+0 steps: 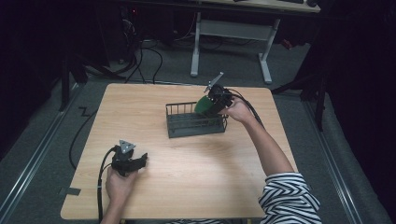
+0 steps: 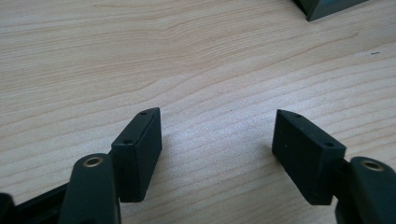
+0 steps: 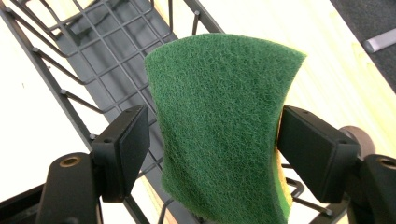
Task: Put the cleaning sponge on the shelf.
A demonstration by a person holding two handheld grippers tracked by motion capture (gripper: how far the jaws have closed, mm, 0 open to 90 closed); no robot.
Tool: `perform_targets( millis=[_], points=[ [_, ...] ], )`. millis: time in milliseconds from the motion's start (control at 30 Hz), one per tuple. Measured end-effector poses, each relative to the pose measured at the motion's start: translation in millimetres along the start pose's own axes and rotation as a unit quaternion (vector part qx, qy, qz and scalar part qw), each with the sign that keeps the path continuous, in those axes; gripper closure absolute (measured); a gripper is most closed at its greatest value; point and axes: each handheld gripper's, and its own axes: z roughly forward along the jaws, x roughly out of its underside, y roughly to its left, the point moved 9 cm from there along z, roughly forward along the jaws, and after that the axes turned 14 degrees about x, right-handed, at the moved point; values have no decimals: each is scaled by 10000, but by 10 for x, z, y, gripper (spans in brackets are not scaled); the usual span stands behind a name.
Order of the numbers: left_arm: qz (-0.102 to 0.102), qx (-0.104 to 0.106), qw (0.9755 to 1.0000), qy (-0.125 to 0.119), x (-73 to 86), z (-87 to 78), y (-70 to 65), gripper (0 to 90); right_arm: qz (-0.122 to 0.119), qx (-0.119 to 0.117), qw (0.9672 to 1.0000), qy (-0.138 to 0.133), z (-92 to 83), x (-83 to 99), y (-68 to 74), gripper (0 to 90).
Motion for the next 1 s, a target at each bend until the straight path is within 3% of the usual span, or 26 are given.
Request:
perform_targets(
  millis=[133, 333, 467, 633, 800, 1000],
  points=[
    [-9, -2, 10000, -15, -2, 3, -2, 336, 98, -160, 9997, -147, -19, -13, 50, 321],
    [-1, 3, 10000, 0, 0, 0, -1, 336, 116, -278, 9992, -246, 6, -61, 90, 325],
    [-12, 9, 10000, -9, -1, 1, -2, 336, 341, -364, 9981, -361, 4, -76, 74, 313],
    [-7, 6, 10000, -7, -1, 1, -1, 336, 631, -256, 9965, -491, -69, -45, 4, 306],
    [-12, 10, 10000, -7, 0, 0, -1, 336, 1043, -165, 9913, -791, -197, 6, -74, 311],
    [-13, 10, 10000, -15, -1, 1, -2, 336, 1218, 30, 9888, -857, -361, 135, -84, 321]
  ],
)
